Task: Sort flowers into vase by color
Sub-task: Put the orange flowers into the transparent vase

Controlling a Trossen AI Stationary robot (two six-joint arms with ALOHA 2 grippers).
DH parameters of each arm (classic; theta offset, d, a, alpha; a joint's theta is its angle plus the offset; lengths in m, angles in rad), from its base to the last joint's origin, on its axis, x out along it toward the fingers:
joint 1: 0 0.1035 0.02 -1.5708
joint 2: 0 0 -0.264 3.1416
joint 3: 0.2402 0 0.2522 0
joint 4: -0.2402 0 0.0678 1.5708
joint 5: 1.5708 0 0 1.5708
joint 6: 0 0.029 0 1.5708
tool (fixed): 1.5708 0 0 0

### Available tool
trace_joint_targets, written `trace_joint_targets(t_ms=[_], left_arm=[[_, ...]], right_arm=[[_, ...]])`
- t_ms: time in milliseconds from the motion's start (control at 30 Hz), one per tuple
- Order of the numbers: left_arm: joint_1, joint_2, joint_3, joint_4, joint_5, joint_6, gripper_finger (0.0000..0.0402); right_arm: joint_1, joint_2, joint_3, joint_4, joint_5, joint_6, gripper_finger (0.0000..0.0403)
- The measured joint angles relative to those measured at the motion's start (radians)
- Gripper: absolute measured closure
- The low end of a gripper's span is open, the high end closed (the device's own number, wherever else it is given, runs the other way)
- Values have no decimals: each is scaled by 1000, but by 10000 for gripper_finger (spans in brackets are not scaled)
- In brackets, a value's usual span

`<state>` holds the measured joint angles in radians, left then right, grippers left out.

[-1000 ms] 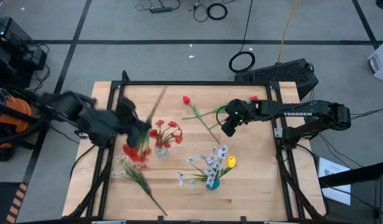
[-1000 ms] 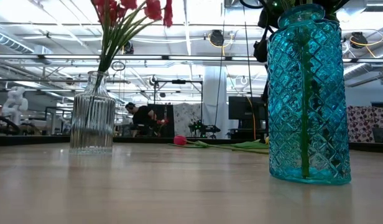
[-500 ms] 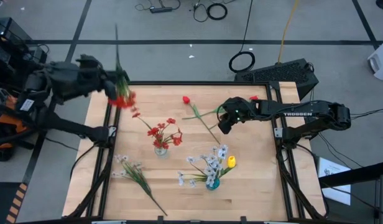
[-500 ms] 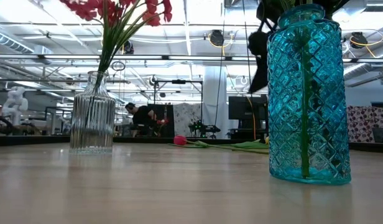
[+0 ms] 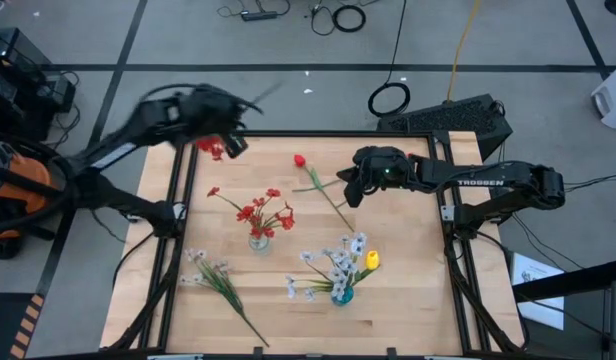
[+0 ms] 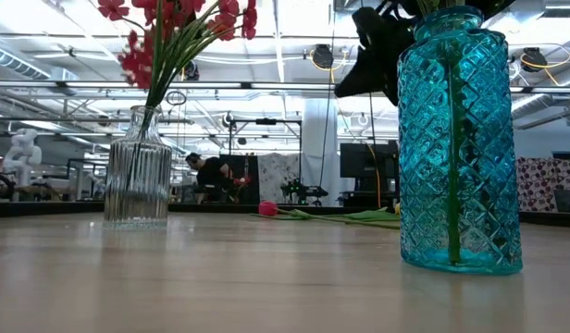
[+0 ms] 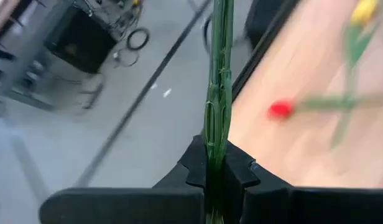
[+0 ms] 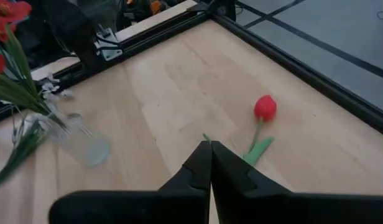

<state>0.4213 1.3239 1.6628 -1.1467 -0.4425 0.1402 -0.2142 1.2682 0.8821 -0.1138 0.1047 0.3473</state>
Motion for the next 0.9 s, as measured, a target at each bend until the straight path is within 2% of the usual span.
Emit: trace_joint_targets(t_ms=[200,333,433,500,633,733,800,900], left_arm=[[22,151,-39,16,-134,314,387],[24,239,-42,21,-310,513,387],[23,286,-42,79,-451,657,387],[24,304,-42,144,-501,744,387],[6,312,-42,340,-512,906,387],[-18,312,-42,514,-494,1062,387],[-35,312,-42,624,-443,1177,387],[-55,312,-42,741,-304,1381,387]], right_arm=[[0,0,70,-76,-1,18,403],[0,0,159,-191,8,-57,403],[-4,0,259,-305,82,-100,402],[-18,0,326,-380,119,-116,402],[-81,-2,443,-544,127,-122,402],[-154,-12,454,-631,101,-119,402],[-202,-21,432,-655,27,-97,402],[-249,-47,371,-664,-57,-77,402]])
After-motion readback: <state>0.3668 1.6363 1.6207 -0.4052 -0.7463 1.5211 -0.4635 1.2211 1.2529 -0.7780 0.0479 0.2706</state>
